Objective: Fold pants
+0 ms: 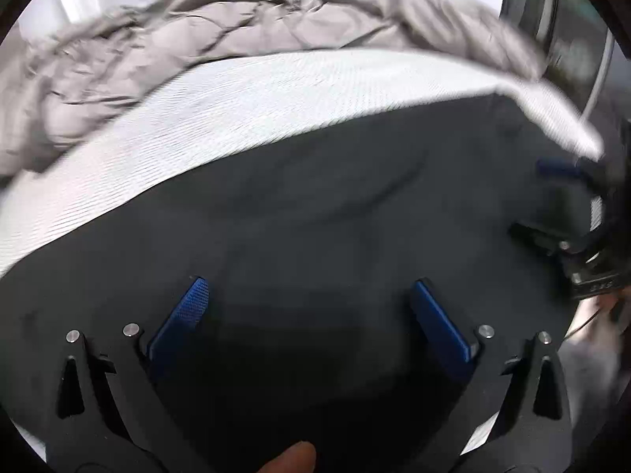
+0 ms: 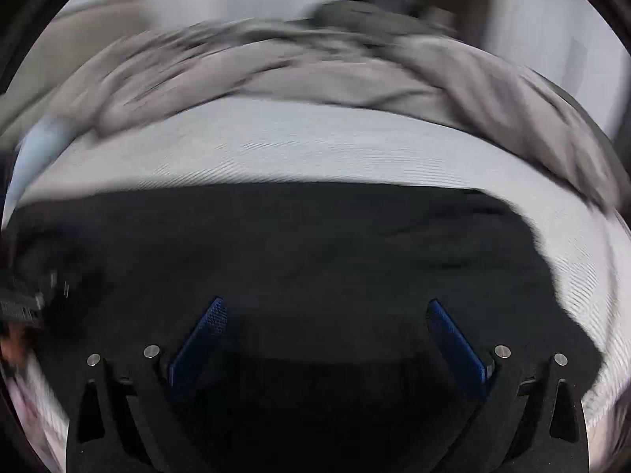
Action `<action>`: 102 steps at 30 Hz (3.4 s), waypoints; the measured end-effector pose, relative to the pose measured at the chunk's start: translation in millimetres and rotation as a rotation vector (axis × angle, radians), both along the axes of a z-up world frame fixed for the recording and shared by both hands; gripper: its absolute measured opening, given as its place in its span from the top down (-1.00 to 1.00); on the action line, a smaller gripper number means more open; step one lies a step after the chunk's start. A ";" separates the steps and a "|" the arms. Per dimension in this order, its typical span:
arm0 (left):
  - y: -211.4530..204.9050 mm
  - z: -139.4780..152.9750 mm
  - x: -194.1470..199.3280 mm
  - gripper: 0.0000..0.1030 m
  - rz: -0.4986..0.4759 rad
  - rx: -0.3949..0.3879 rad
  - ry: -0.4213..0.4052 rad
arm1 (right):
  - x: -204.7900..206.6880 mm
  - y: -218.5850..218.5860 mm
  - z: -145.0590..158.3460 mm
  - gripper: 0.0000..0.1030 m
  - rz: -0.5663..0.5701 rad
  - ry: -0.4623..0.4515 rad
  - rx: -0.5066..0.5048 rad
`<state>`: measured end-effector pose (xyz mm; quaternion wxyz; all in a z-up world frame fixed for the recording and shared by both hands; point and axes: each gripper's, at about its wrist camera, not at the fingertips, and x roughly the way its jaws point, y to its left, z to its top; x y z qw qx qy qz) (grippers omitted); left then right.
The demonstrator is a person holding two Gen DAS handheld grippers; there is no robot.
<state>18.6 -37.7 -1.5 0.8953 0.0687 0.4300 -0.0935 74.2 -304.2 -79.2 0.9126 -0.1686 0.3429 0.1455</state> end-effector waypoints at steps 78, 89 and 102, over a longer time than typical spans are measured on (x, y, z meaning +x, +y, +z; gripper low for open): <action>-21.7 -22.8 -29.0 -0.89 -0.025 -0.181 -0.006 | 2.6 -271.5 -1.5 0.09 -0.424 0.070 0.816; 64.8 11.1 -51.1 -0.89 0.081 -0.448 0.023 | -23.5 -77.1 97.6 0.73 -0.030 -0.044 0.591; 120.4 11.6 -59.5 -0.86 0.165 -0.589 0.065 | -69.8 44.3 20.1 -0.25 0.444 0.232 0.403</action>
